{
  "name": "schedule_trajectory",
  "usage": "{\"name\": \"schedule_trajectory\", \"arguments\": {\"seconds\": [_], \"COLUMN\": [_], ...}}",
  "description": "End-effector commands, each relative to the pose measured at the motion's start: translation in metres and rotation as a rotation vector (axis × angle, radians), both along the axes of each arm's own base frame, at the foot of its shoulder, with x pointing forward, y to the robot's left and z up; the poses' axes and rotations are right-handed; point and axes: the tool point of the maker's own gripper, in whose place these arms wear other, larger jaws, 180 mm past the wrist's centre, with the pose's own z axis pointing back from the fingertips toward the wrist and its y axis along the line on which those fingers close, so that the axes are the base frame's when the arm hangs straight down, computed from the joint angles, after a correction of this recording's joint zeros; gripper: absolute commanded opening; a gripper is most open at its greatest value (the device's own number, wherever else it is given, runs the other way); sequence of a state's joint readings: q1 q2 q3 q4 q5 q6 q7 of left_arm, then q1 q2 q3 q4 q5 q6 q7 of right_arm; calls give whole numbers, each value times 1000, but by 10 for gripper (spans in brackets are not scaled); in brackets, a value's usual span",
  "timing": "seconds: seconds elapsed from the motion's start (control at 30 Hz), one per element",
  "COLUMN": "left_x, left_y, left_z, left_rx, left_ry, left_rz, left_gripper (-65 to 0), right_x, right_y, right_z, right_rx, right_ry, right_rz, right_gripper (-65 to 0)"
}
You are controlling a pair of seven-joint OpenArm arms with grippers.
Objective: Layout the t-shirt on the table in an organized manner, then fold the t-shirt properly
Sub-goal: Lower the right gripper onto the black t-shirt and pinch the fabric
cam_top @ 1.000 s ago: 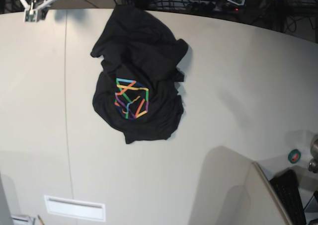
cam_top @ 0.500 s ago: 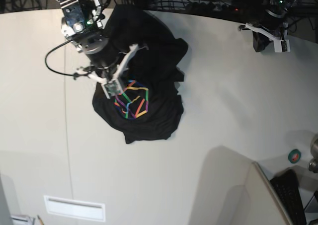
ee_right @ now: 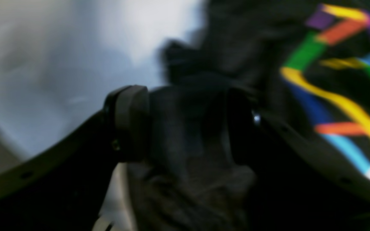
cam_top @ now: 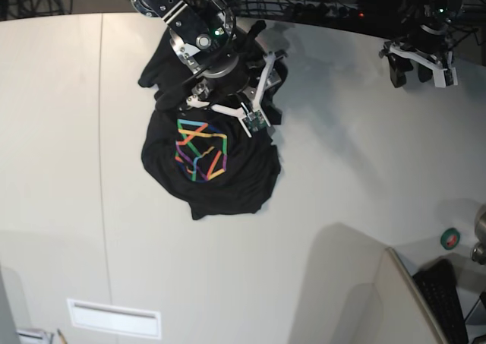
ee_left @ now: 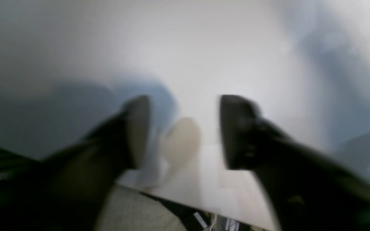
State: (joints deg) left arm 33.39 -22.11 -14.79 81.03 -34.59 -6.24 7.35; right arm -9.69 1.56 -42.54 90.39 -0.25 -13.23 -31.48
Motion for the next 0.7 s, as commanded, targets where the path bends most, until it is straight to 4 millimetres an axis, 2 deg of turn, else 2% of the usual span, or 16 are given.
{"name": "schedule_trajectory", "arguments": {"seconds": [0.0, 0.1, 0.23, 0.3, 0.33, 0.37, 0.47, 0.53, 0.67], "left_x": [5, 5, 12, 15, 15, 16, 18, 25, 28], "left_y": [2, -3, -5, -7, -7, -7, -7, -7, -13], "left_z": [8, 6, 8, 7, 7, 8, 9, 11, 10], "left_rx": [10, -4, -8, -14, -14, -14, -14, -15, -22], "left_ry": [-29, -33, -49, -56, -57, -59, -65, -77, -78], "left_rz": [-12, -1, 0, 5, 5, 4, 4, 5, -13], "left_gripper": [-202, -193, -193, -193, -193, -193, -194, -194, -194], "right_x": [8, 17, 15, 17, 19, 23, 34, 45, 70], "right_y": [13, 7, 6, 7, 7, 6, 4, -11, -55], "right_z": [12, 1, -9, -5, -1, 6, 35, 62, 110], "right_rx": [42, 9, -14, -2, 5, 16, 75, 116, 138], "right_ry": [-35, -22, 0, -8, -17, -34, -94, -157, -294], "right_rz": [-12, -77, -77, -80, -83, -86, -116, -159, -234], "right_gripper": [-290, -287, -303, -425, -533, -650, -650, -650, -650]}}
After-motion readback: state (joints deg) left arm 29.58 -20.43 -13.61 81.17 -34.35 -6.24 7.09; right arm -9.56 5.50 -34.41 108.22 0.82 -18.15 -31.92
